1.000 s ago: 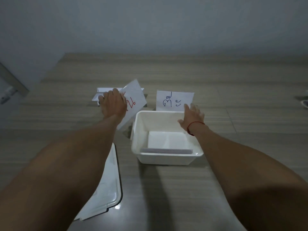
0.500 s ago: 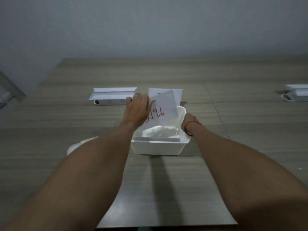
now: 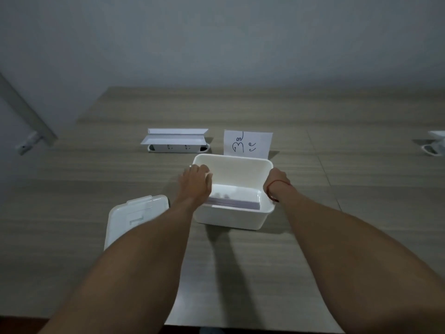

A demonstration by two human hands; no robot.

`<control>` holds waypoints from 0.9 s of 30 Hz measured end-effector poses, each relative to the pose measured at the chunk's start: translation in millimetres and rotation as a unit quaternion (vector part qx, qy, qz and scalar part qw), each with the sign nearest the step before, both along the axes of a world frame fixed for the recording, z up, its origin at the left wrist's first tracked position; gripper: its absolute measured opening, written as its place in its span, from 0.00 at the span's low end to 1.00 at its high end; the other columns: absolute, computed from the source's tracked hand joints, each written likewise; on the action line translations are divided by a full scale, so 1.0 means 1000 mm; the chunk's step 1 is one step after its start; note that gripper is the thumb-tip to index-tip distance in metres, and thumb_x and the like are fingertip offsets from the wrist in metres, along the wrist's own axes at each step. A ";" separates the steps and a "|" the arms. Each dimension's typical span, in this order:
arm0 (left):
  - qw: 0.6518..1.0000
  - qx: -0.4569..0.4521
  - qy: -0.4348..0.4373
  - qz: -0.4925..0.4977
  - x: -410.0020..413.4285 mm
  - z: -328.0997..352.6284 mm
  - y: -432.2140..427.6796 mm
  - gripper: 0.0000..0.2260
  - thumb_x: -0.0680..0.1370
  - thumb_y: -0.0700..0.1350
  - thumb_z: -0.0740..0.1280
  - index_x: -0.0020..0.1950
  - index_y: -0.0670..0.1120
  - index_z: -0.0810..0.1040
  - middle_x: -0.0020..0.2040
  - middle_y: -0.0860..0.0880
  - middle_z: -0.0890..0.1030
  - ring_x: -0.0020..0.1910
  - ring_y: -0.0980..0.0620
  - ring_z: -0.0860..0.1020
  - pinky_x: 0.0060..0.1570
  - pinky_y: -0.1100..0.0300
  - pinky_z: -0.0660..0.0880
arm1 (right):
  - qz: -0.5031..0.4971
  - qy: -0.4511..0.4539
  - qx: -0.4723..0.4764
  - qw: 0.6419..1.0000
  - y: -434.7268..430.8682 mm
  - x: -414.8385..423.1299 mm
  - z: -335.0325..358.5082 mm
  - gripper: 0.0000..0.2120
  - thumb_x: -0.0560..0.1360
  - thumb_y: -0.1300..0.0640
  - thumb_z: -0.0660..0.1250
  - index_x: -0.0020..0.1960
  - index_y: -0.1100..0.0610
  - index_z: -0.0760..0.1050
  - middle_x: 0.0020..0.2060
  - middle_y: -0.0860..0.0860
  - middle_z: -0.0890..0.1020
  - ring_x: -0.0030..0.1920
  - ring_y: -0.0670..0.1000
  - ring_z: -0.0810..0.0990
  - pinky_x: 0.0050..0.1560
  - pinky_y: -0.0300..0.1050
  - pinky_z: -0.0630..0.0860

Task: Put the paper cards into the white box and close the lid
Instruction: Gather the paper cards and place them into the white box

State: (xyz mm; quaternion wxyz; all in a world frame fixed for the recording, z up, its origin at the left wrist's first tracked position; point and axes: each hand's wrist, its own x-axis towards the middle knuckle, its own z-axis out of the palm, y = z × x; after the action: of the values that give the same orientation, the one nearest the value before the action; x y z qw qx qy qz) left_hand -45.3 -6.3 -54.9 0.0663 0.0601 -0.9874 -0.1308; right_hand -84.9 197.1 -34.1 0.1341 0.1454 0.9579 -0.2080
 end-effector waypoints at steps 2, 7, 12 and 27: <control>0.998 0.019 -0.001 0.064 -0.007 0.003 -0.011 0.18 0.80 0.50 0.58 0.68 0.46 0.71 0.63 0.43 0.76 0.64 0.42 0.72 0.63 0.48 0.67 | -0.009 -0.001 -0.005 1.000 -0.002 -0.007 -0.001 0.18 0.77 0.65 0.59 0.67 0.65 0.71 0.66 0.62 0.75 0.65 0.61 0.76 0.63 0.50 0.74; 0.980 0.146 -0.084 0.102 -0.039 -0.016 -0.027 0.20 0.81 0.49 0.55 0.71 0.45 0.64 0.61 0.39 0.77 0.58 0.38 0.77 0.58 0.46 0.75 | -0.028 0.006 0.008 1.000 -0.022 -0.050 -0.001 0.22 0.80 0.51 0.56 0.70 0.60 0.68 0.69 0.58 0.72 0.69 0.59 0.72 0.67 0.51 0.68; 0.979 0.152 -0.084 0.105 -0.079 -0.023 -0.033 0.17 0.83 0.47 0.50 0.68 0.40 0.67 0.59 0.37 0.79 0.58 0.37 0.77 0.54 0.49 0.73 | 0.027 0.029 0.053 0.998 -0.047 -0.113 -0.012 0.25 0.81 0.49 0.52 0.75 0.58 0.59 0.77 0.57 0.57 0.77 0.58 0.57 0.75 0.60 0.55; 0.982 0.137 -0.083 0.103 -0.144 -0.030 -0.046 0.18 0.82 0.49 0.49 0.65 0.41 0.70 0.59 0.37 0.79 0.57 0.36 0.77 0.53 0.49 0.73 | 0.104 0.097 0.142 0.980 -0.062 -0.214 -0.030 0.17 0.77 0.63 0.59 0.63 0.53 0.75 0.63 0.55 0.78 0.67 0.57 0.73 0.72 0.54 0.59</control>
State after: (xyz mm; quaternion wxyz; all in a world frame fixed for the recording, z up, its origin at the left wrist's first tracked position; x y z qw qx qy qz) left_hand -189.0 -52.5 -85.2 -0.0121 0.1810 -0.9505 -0.2523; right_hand -298.6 135.0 -64.1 0.0393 0.0416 0.9960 -0.0680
